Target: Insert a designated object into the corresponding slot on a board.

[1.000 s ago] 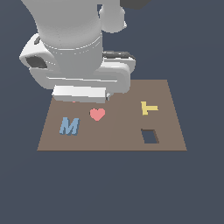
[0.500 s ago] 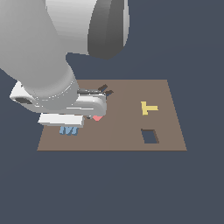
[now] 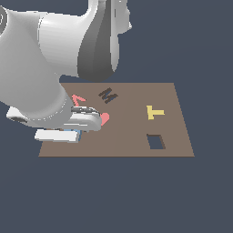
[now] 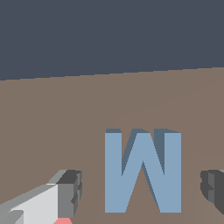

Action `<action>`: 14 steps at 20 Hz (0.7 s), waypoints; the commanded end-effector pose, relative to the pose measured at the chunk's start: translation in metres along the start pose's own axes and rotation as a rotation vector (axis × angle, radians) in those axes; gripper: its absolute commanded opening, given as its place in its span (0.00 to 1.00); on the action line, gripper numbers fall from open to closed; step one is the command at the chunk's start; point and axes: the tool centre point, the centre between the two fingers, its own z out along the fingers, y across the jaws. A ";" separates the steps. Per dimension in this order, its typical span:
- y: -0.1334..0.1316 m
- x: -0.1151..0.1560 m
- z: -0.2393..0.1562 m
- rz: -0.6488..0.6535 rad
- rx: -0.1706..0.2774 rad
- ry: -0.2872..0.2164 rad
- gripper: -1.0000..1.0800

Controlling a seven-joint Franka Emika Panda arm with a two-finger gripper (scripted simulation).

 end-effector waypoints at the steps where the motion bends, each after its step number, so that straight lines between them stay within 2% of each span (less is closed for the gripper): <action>1: 0.002 0.002 0.002 -0.001 0.000 0.000 0.96; 14: 0.002 0.003 0.023 -0.001 0.000 0.000 0.96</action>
